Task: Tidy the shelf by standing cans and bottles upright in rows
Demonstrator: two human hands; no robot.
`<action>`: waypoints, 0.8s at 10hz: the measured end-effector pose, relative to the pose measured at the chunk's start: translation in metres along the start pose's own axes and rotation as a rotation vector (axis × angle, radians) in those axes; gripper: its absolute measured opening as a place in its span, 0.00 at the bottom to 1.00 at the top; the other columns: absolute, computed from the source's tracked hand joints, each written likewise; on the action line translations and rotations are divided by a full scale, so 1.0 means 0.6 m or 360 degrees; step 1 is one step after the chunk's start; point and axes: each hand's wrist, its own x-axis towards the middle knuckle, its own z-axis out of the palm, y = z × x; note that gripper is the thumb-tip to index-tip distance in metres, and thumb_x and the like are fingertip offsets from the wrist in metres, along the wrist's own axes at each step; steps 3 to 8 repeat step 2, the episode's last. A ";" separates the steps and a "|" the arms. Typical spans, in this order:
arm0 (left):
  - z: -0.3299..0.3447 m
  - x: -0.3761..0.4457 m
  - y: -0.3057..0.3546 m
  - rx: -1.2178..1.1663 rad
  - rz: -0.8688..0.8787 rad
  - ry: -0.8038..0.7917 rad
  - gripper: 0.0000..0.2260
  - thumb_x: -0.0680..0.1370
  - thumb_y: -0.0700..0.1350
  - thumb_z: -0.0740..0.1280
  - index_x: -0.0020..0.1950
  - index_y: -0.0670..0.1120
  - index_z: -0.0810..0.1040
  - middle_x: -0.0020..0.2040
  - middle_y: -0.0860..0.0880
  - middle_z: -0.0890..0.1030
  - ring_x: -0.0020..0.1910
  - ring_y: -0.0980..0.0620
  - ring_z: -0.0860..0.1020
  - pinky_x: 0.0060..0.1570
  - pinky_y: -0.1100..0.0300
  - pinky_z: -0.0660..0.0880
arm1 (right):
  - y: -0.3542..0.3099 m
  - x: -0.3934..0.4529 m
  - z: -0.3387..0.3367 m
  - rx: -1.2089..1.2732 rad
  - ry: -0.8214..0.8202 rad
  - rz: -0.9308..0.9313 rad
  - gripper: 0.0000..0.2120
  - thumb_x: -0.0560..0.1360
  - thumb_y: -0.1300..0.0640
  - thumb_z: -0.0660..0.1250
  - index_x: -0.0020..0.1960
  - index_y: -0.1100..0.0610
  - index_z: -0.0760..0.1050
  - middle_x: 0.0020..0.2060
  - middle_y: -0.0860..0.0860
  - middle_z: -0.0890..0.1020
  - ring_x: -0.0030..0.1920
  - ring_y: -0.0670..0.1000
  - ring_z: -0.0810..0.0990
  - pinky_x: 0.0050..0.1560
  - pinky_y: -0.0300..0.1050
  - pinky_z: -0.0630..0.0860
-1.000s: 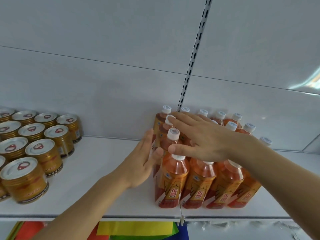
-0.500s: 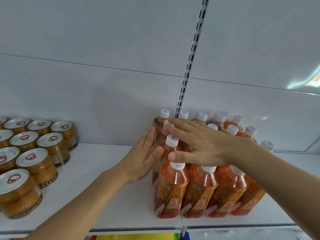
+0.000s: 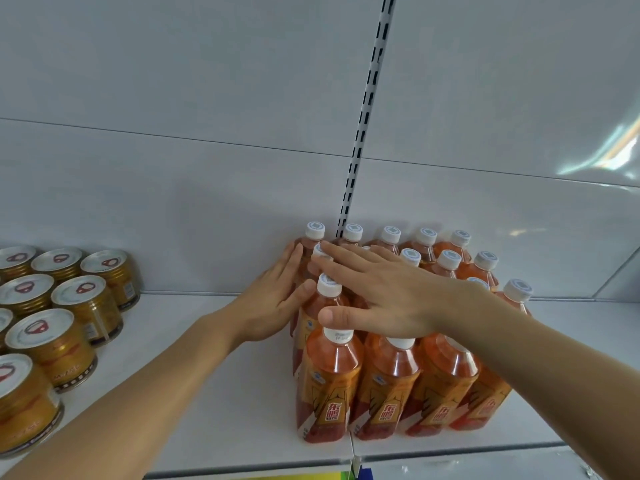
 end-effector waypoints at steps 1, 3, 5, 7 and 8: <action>-0.001 -0.002 0.008 0.0006 -0.0005 0.0009 0.45 0.75 0.80 0.40 0.85 0.57 0.36 0.85 0.61 0.37 0.81 0.67 0.37 0.84 0.55 0.44 | -0.001 0.002 0.000 0.0038 0.0027 0.0000 0.50 0.69 0.15 0.36 0.86 0.38 0.37 0.85 0.41 0.37 0.85 0.47 0.36 0.84 0.61 0.40; -0.011 -0.006 0.016 0.0038 -0.0017 0.0095 0.44 0.76 0.78 0.38 0.86 0.55 0.38 0.86 0.58 0.39 0.82 0.64 0.37 0.84 0.53 0.44 | -0.005 -0.012 -0.003 0.0083 0.0129 0.0003 0.48 0.72 0.16 0.38 0.86 0.39 0.38 0.85 0.40 0.38 0.85 0.47 0.37 0.84 0.59 0.41; -0.011 -0.006 0.016 0.0038 -0.0017 0.0095 0.44 0.76 0.78 0.38 0.86 0.55 0.38 0.86 0.58 0.39 0.82 0.64 0.37 0.84 0.53 0.44 | -0.005 -0.012 -0.003 0.0083 0.0129 0.0003 0.48 0.72 0.16 0.38 0.86 0.39 0.38 0.85 0.40 0.38 0.85 0.47 0.37 0.84 0.59 0.41; -0.011 -0.006 0.016 0.0038 -0.0017 0.0095 0.44 0.76 0.78 0.38 0.86 0.55 0.38 0.86 0.58 0.39 0.82 0.64 0.37 0.84 0.53 0.44 | -0.005 -0.012 -0.003 0.0083 0.0129 0.0003 0.48 0.72 0.16 0.38 0.86 0.39 0.38 0.85 0.40 0.38 0.85 0.47 0.37 0.84 0.59 0.41; -0.011 -0.006 0.016 0.0038 -0.0017 0.0095 0.44 0.76 0.78 0.38 0.86 0.55 0.38 0.86 0.58 0.39 0.82 0.64 0.37 0.84 0.53 0.44 | -0.005 -0.012 -0.003 0.0083 0.0129 0.0003 0.48 0.72 0.16 0.38 0.86 0.39 0.38 0.85 0.40 0.38 0.85 0.47 0.37 0.84 0.59 0.41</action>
